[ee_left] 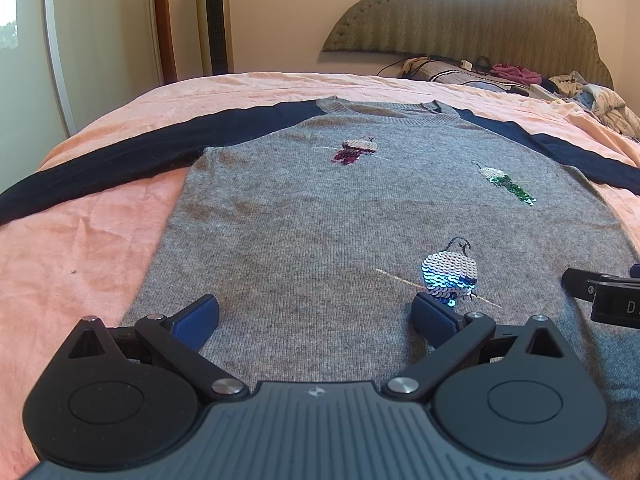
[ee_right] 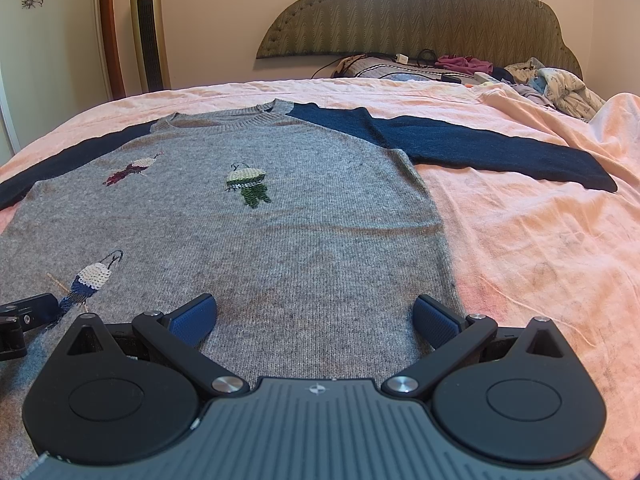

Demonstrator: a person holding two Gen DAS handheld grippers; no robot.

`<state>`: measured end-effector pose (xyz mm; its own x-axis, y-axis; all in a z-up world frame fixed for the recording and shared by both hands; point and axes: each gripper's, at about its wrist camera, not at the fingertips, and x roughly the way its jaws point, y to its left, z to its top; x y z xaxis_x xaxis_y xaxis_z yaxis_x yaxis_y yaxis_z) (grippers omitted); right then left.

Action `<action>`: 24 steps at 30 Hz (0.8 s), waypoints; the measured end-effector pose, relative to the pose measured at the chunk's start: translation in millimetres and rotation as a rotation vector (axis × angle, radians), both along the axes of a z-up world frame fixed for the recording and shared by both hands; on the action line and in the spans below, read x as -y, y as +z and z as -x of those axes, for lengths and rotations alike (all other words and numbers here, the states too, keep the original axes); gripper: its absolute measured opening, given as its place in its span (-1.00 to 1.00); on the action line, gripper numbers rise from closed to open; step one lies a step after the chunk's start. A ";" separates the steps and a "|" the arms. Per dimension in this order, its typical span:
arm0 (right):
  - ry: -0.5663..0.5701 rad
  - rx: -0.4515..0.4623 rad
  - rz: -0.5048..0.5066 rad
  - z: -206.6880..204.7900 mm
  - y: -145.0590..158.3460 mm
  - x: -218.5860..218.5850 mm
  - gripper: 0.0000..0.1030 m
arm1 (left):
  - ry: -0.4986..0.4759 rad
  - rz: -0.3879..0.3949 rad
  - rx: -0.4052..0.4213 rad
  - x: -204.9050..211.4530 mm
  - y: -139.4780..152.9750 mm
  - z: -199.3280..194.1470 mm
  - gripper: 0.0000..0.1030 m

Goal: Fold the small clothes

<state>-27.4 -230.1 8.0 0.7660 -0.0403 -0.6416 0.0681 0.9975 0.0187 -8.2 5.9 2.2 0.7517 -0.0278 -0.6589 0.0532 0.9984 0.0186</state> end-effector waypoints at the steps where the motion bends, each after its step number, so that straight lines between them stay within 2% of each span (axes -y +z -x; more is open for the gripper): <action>1: 0.000 0.000 0.000 0.1 0.1 0.5 1.00 | 0.000 -0.001 0.000 0.0 -0.1 0.2 1.00; 24: 0.000 -0.001 0.003 -0.5 -0.5 -0.8 1.00 | 0.001 0.001 0.002 0.3 -0.2 0.6 1.00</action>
